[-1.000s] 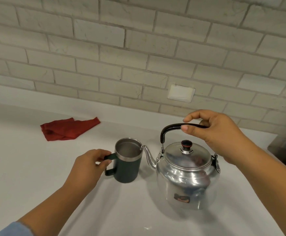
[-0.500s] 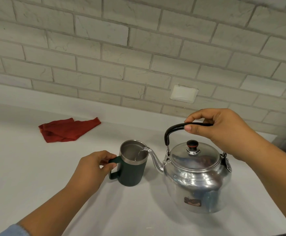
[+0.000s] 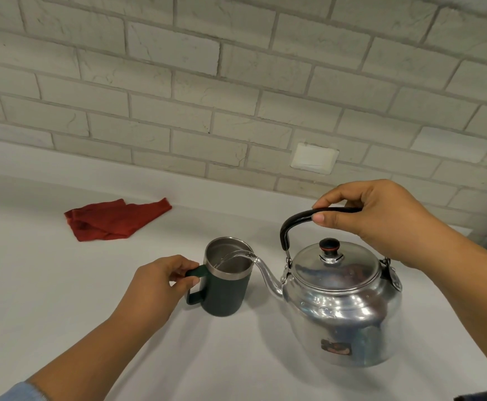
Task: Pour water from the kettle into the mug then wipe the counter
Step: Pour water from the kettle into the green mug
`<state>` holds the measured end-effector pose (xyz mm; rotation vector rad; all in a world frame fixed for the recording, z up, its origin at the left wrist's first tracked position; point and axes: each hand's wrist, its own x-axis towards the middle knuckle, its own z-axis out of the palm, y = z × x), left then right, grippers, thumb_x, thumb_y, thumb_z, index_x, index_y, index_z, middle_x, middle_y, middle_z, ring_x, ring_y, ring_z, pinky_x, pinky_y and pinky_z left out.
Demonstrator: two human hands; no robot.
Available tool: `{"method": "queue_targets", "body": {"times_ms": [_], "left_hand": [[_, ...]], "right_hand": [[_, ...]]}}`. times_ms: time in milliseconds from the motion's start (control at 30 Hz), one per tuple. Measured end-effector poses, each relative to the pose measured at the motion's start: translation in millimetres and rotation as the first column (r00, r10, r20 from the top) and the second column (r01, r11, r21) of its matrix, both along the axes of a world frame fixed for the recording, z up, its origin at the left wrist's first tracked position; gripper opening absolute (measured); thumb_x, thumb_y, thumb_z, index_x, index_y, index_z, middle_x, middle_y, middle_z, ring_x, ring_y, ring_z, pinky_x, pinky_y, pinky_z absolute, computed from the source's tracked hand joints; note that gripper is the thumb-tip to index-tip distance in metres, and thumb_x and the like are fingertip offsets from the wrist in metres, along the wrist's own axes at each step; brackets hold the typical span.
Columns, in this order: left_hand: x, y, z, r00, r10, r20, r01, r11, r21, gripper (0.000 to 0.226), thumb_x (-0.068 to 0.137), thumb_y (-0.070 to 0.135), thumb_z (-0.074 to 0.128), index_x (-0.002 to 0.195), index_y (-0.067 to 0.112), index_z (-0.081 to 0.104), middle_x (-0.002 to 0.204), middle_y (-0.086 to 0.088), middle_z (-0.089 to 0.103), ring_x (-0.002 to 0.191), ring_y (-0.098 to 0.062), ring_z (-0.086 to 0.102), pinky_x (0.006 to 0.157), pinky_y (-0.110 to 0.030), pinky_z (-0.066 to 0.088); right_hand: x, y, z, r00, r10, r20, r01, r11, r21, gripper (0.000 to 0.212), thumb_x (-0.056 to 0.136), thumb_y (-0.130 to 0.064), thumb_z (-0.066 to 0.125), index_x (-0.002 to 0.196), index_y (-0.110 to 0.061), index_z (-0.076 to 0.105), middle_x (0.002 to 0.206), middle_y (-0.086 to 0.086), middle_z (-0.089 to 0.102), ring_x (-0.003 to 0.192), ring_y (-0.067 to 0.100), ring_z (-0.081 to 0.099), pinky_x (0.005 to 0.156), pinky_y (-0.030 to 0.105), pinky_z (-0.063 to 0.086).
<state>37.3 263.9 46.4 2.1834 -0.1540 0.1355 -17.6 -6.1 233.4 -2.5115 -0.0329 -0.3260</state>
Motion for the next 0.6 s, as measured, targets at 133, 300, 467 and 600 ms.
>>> {"method": "queue_targets", "body": {"times_ms": [133, 300, 467, 600], "left_hand": [[-0.3, 1.1, -0.7, 1.0, -0.008, 0.008, 0.008, 1.0, -0.005, 0.019, 0.079, 0.022, 0.072, 0.087, 0.038, 0.066, 0.08, 0.023, 0.065, 0.077, 0.005, 0.06, 0.063, -0.007, 0.037], [-0.8, 0.6, -0.4, 1.0, -0.008, 0.01, 0.008, 1.0, -0.006, 0.023, 0.079, 0.022, 0.072, 0.084, 0.042, 0.063, 0.081, 0.023, 0.065, 0.079, 0.004, 0.061, 0.065, -0.007, 0.037], [-1.0, 0.5, -0.1, 1.0, -0.005, 0.003, 0.005, 1.0, -0.006, 0.019, 0.079, 0.022, 0.072, 0.086, 0.039, 0.065, 0.081, 0.023, 0.065, 0.079, 0.004, 0.061, 0.064, -0.007, 0.036], [-1.5, 0.4, 0.3, 1.0, -0.005, 0.001, 0.005, 1.0, 0.001, 0.018, 0.079, 0.022, 0.072, 0.089, 0.036, 0.066, 0.081, 0.023, 0.064, 0.079, 0.004, 0.061, 0.065, -0.007, 0.037]], "right_hand": [[0.1, 0.0, 1.2, 1.0, 0.009, -0.012, -0.01, 1.0, -0.023, 0.012, 0.066, -0.046, 0.079, 0.075, -0.042, 0.072, 0.063, -0.008, 0.053, 0.061, 0.011, 0.052, 0.058, 0.024, 0.039], [-0.3, -1.6, 2.9, 1.0, 0.009, -0.022, -0.01, 0.999, -0.042, 0.013, 0.065, -0.048, 0.079, 0.075, -0.043, 0.072, 0.068, -0.004, 0.058, 0.067, 0.013, 0.055, 0.06, 0.026, 0.041], [-1.2, -1.2, 3.8, 1.0, 0.011, -0.027, -0.012, 0.999, -0.047, 0.013, 0.065, -0.048, 0.079, 0.075, -0.043, 0.072, 0.067, -0.006, 0.057, 0.066, 0.012, 0.054, 0.059, 0.025, 0.039], [-2.0, -0.7, 5.4, 0.999, 0.012, -0.032, -0.014, 0.999, -0.05, 0.013, 0.065, -0.047, 0.079, 0.074, -0.041, 0.072, 0.065, -0.007, 0.055, 0.065, 0.011, 0.053, 0.058, 0.025, 0.038]]}}
